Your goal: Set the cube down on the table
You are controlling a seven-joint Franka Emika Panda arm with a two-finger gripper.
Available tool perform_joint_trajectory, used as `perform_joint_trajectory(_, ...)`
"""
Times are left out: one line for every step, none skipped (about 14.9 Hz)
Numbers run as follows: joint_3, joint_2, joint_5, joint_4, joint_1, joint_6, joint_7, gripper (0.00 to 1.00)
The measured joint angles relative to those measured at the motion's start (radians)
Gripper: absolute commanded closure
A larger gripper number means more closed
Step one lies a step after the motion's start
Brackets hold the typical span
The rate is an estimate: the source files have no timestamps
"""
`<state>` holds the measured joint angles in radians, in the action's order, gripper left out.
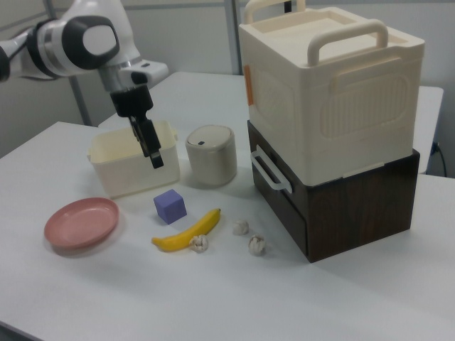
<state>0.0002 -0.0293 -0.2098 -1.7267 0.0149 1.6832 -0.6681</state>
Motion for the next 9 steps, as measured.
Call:
perform_joint_trajectory(-0.001,0.020,0.014,0.002,-0.014,-0.021,0.101,0.00)
perform_joint_trajectory(-0.002,0.044,0.043,0.005,-0.035,-0.035,0.192,0.00)
perform_joint_trajectory(-0.004,0.069,0.075,0.007,-0.057,-0.047,0.278,0.00)
perform_joint_trajectory(-0.006,0.093,0.098,0.008,-0.077,-0.059,0.362,0.00)
perform_joint_trajectory(-0.008,0.111,0.112,0.008,-0.091,-0.065,0.430,0.00)
perform_joint_trajectory(-0.012,0.125,0.119,0.012,-0.097,-0.068,0.483,0.00)
perform_joint_trajectory(-0.019,0.131,0.123,0.023,-0.099,-0.073,0.514,0.00)
perform_joint_trajectory(-0.033,0.133,0.130,0.041,-0.099,-0.080,0.531,0.00)
perform_joint_trajectory(-0.052,0.133,0.146,0.059,-0.099,-0.084,0.544,0.00)
